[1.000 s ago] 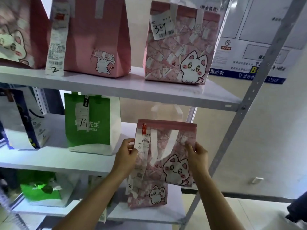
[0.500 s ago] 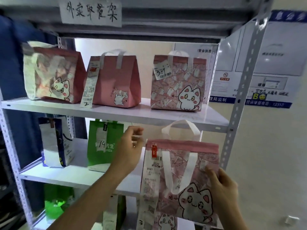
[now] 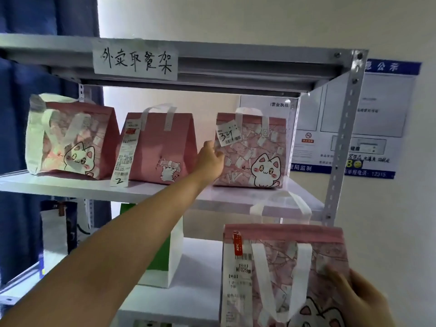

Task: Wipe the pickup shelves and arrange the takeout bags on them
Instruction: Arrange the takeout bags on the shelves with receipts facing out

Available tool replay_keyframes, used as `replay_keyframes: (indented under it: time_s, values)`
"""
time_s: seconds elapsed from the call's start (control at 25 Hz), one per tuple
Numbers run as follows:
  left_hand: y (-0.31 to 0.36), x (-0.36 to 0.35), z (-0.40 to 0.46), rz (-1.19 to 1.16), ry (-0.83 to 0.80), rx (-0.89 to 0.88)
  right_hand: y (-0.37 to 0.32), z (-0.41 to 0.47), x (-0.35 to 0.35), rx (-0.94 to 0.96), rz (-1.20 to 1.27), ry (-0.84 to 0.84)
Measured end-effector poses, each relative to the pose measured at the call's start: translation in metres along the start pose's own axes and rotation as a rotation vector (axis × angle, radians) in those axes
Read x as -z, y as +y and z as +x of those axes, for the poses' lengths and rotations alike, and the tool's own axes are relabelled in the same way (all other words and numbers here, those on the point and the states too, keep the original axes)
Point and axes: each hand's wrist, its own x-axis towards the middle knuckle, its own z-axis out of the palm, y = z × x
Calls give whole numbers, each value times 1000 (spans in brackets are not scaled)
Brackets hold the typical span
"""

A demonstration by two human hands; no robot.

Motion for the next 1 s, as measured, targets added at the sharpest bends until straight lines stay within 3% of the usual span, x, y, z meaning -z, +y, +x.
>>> replay_keyframes:
  time_s: [0.16,0.4,0.64,1.0]
  values:
    - [0,-11,50,16,2,153,-15,3,2,27,-18,48]
    - [1,-27,78,-200,15,186,-11,8,10,48,-40,74]
    - [20,-36,65,-400,14,152,5,11,17,5,-45,29]
    - [41,27,15,-554,-23,168,34,16,20,-82,24,-61]
